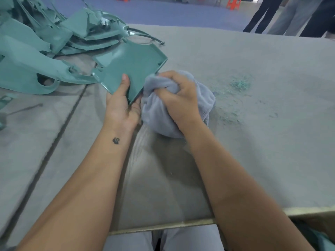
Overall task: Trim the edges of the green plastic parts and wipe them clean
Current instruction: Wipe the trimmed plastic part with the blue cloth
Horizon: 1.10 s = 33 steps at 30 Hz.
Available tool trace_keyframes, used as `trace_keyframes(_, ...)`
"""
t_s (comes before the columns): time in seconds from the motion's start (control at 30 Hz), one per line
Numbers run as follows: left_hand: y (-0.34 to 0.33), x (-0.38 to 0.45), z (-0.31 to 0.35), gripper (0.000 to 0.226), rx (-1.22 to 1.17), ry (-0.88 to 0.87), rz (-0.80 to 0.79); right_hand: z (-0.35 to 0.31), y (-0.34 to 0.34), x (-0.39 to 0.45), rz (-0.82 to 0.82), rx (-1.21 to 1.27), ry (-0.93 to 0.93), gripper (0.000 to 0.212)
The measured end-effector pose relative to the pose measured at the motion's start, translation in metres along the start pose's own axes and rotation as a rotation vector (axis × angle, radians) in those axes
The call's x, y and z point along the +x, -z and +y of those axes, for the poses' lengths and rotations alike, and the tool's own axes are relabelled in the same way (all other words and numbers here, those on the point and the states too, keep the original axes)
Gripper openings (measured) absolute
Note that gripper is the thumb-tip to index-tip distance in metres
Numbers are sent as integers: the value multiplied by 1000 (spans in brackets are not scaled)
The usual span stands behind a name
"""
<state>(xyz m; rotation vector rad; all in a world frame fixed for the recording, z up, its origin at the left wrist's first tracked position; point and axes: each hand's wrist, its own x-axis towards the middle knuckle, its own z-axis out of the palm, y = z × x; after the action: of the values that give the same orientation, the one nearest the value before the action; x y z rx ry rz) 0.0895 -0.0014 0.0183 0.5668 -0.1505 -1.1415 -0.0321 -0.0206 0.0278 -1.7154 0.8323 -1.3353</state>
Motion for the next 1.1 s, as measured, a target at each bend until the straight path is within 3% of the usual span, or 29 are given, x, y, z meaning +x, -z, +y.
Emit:
trace_keyframes(0.1, -1, -3, 3, 36, -11, -50, -31, 0, 15, 9, 344, 165, -86, 22)
trace_keyframes(0.13, -2, -5, 4, 34, -4, -45, -55, 1, 22, 10, 388, 194, -110, 18)
trace_keyframes(0.23, -2, -11, -1, 26, 143, -20, -106, 2, 31, 8, 205, 268, -123, 9)
trace_keyframes(0.3, -2, -11, -10, 34, 353, -56, -48, 0, 27, 4, 57, 410, -124, 11)
trace_keyframes(0.4, 4, -7, -16, 62, 736, -281, 162, -1, 20, 4, 29, 319, -105, 16)
trace_keyframes(0.47, 6, -7, -12, 55, 885, -473, 143, -1, 19, 3, 15, 194, -72, 19)
trace_keyframes(0.5, 7, -7, -12, 42, 865, -484, 55, 0, 18, 2, -15, 145, -51, 20)
trace_keyframes(0.57, 2, -13, -10, 20, 667, -332, -143, 0, 13, -1, -90, 47, -6, 24)
trace_keyframes(0.63, -2, -20, -8, 41, 442, -141, -305, 0, 8, -5, -141, -57, 34, 26)
trace_keyframes(0.73, -2, -24, -2, 65, 364, -73, -442, 3, 4, -5, -117, -225, 106, 26)
trace_keyframes(0.97, 2, -21, -2, 47, 480, -115, -387, 8, -2, 11, 92, -496, 12, 21)
trace_keyframes(1.1, 5, -10, -2, 52, 397, -92, -317, 0, -12, 9, -9, -648, 73, 18)
